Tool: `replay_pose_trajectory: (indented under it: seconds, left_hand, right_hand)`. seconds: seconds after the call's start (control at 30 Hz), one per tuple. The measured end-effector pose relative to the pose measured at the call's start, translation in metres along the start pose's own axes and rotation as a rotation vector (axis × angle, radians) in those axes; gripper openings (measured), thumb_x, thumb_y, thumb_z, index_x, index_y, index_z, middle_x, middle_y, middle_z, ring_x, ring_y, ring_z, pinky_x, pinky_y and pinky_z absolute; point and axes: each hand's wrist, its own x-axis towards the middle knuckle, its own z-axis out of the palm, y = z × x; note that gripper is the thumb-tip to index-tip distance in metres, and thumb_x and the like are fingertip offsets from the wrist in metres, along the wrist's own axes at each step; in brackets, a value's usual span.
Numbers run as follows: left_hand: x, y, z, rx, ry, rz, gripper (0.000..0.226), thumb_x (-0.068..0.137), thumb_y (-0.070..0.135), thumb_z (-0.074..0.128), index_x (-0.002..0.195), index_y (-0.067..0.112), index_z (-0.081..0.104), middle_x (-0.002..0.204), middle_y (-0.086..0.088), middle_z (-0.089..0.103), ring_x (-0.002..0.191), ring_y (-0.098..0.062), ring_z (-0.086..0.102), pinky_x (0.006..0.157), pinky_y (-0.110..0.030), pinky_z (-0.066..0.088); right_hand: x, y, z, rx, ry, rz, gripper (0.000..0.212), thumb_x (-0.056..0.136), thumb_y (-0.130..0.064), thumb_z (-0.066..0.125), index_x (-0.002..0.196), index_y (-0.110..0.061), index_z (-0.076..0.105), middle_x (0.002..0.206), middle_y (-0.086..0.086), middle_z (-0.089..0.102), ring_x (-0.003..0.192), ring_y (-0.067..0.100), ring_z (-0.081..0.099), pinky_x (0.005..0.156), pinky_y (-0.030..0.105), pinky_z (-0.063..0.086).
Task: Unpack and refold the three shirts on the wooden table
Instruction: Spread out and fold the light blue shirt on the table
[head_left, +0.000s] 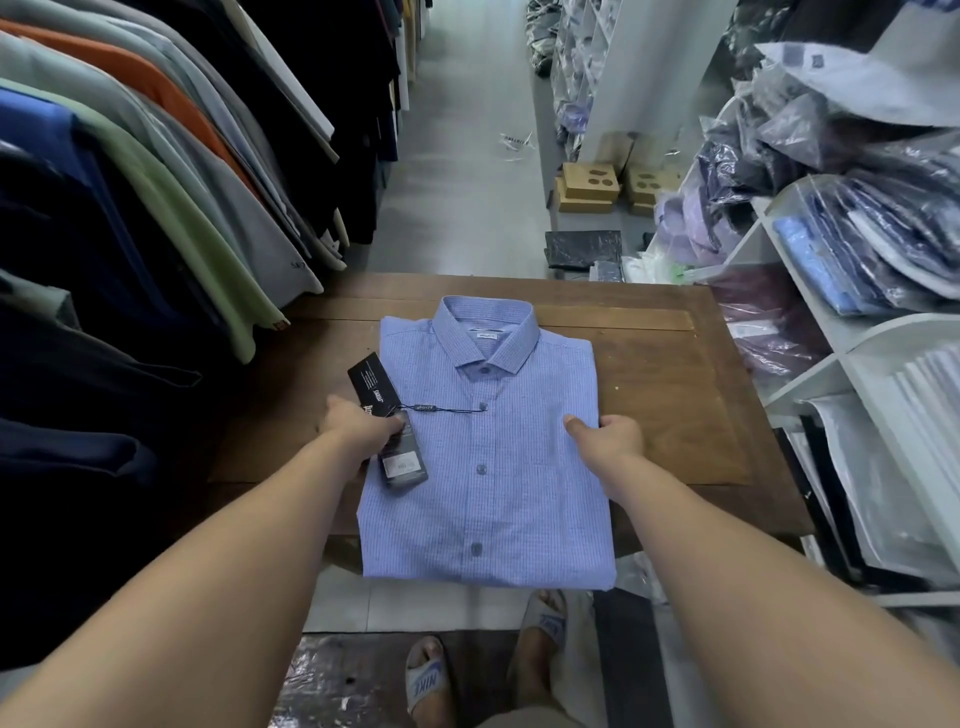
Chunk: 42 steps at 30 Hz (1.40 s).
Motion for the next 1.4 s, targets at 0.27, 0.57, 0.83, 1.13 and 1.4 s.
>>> replay_pose_trajectory:
  seconds: [0.27,0.57,0.83,1.13,1.4]
  left_hand:
    - [-0.007,0.007,0.018,0.103,-0.018,0.088,0.046,0.072,0.056,0.078,0.104,0.033,0.053,0.116,-0.003,0.043,0.12,-0.032,0.042,0.092,-0.036,0.04]
    - [-0.007,0.025,0.005,-0.417,-0.306,-0.105,0.051,0.08,0.052,0.077,0.116,0.018,0.064,0.102,-0.008,0.074,0.077,-0.024,0.071,0.055,-0.029,0.055]
    - [-0.008,0.021,0.009,-0.493,-0.397,0.094,0.03,0.09,0.044,0.074,0.112,0.024,0.07,0.101,-0.004,0.078,0.085,-0.024,0.075,0.071,-0.037,0.06]
    - [-0.057,0.048,0.046,-0.492,-0.549,0.301,0.015,0.098,0.024,0.066,0.113,0.026,0.066,0.1,-0.001,0.077,0.08,-0.019,0.073,0.071,-0.033,0.059]
    - [-0.155,0.1,0.113,-0.41,-0.724,0.559,0.011,0.1,0.022,0.064,0.106,0.029,0.068,0.093,0.003,0.078,0.076,-0.015,0.073,0.065,-0.032,0.058]
  right_hand:
    - [0.009,-0.001,-0.002,0.089,-0.094,0.104,0.018,0.093,-0.026,0.07,0.086,-0.01,0.065,0.095,0.009,0.069,0.092,0.032,0.069,0.088,0.05,0.058]
    - [0.009,-0.017,-0.008,0.134,-0.177,0.201,0.028,0.092,-0.034,0.07,0.095,-0.008,0.06,0.096,0.008,0.068,0.081,0.026,0.067,0.072,0.039,0.057]
    - [-0.007,-0.014,-0.02,0.258,-0.304,0.192,0.026,0.104,-0.02,0.048,0.13,-0.023,0.052,0.11,0.011,0.068,0.091,0.031,0.068,0.07,0.041,0.057]
    - [-0.041,0.025,-0.069,0.313,-0.029,-0.046,0.028,0.106,-0.022,0.041,0.13,-0.028,0.055,0.119,0.0,0.067,0.102,0.024,0.067,0.086,0.043,0.058]
    - [-0.089,0.063,-0.166,0.289,0.329,-0.166,0.037,0.107,-0.026,0.038,0.143,-0.025,0.048,0.134,0.0,0.059,0.115,0.026,0.06,0.102,0.046,0.049]
